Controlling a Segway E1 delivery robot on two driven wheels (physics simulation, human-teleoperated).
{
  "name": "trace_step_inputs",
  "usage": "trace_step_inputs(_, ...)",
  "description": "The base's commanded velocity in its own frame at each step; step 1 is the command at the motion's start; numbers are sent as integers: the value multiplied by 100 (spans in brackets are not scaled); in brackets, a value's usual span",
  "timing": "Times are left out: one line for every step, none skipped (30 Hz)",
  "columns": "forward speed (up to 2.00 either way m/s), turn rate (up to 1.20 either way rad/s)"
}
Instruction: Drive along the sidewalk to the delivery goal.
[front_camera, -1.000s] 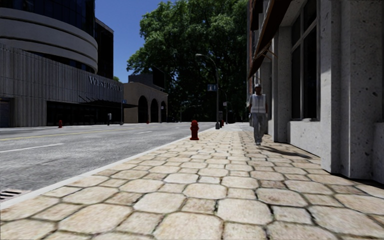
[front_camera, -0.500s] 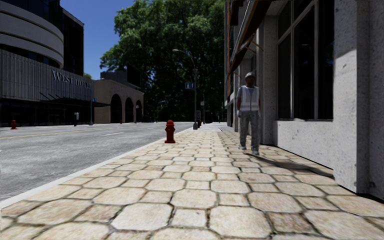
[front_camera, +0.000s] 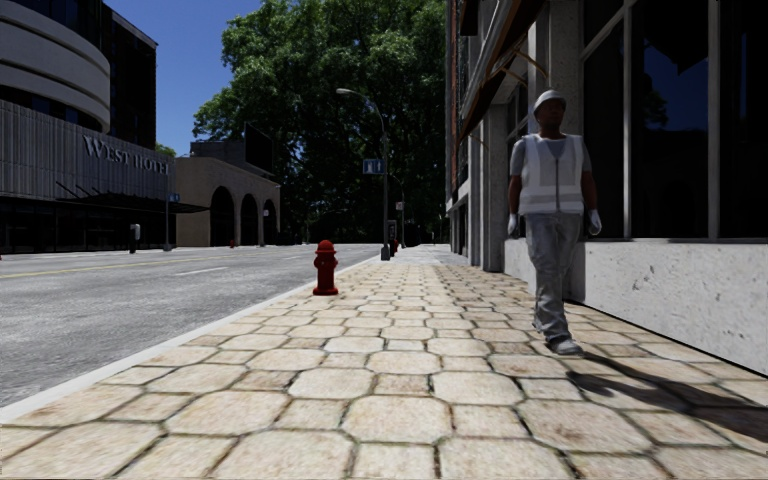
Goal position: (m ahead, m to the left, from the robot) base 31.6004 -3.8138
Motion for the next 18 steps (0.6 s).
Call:
trace_step_inputs(200, 0)
trace_step_inputs(200, 0)
trace_step_inputs(200, -3)
trace_step_inputs(200, -16)
trace_step_inputs(200, -26)
trace_step_inputs(200, -29)
trace_step_inputs(200, -29)
trace_step_inputs(200, -30)
trace_step_inputs(200, -30)
trace_step_inputs(200, -30)
trace_step_inputs(200, -30)
trace_step_inputs(200, -30)
trace_step_inputs(200, -30)
trace_step_inputs(200, -30)
trace_step_inputs(200, -30)
trace_step_inputs(200, -30)
trace_step_inputs(200, -30)
trace_step_inputs(200, -30)
